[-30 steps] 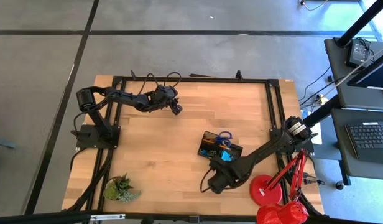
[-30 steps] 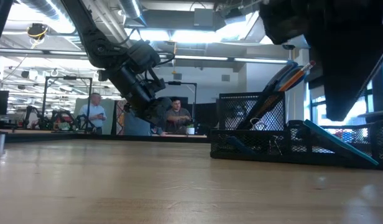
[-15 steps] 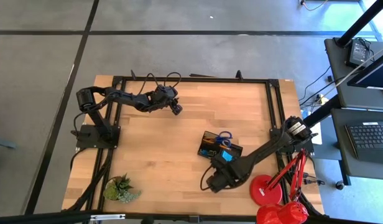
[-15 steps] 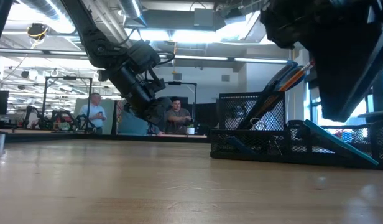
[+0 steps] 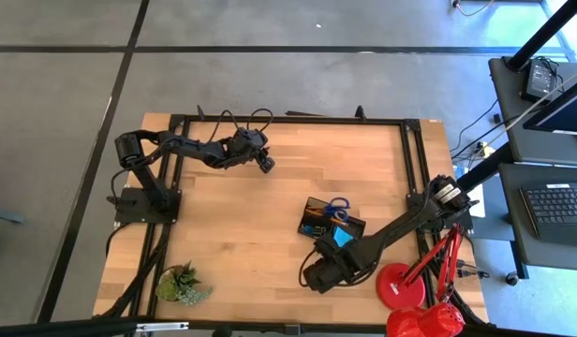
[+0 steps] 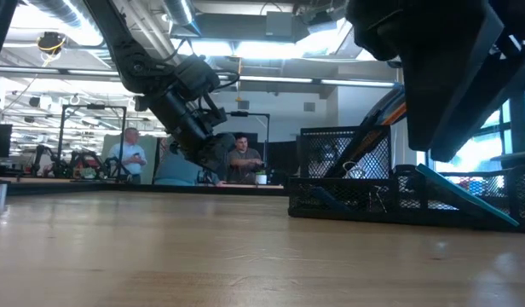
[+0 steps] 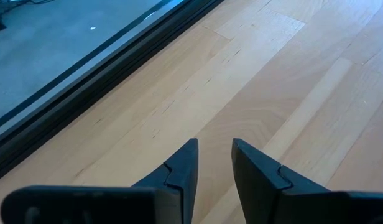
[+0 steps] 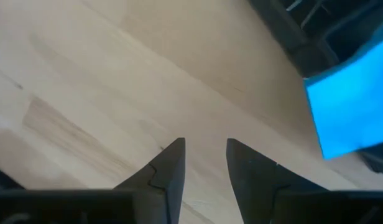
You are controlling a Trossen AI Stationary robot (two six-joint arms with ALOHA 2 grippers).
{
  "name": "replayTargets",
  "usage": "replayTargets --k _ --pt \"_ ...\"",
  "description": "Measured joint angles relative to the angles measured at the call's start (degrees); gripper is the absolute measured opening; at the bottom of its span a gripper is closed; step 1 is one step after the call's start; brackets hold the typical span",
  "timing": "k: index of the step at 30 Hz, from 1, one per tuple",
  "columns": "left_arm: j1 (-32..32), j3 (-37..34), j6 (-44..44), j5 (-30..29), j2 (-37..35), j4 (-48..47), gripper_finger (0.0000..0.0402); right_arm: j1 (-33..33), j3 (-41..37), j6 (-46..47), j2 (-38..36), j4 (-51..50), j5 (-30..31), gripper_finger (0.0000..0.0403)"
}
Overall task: Pick and place office supplies into organizer
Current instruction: Put the blue sticky note pad into the black desk organizer
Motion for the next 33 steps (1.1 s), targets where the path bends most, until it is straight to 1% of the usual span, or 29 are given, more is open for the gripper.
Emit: replayTargets --k 6,11,33 --pt "0.0 0.0 0.0 0.0 0.0 0.0 0.0090 -0.2 0.0 5.3 0.2 -2.0 -0.9 0.0120" --pt "0.0 0.0 0.0 0.0 0.0 0.0 0.0093 -0.7 0.0 9.0 1.3 -6.0 -1.4 0.0120" --pt "0.0 0.0 0.0 0.0 0.0 0.2 0.0093 -1.3 -0.1 9.0 2.9 -9.6 -1.6 0.0120"
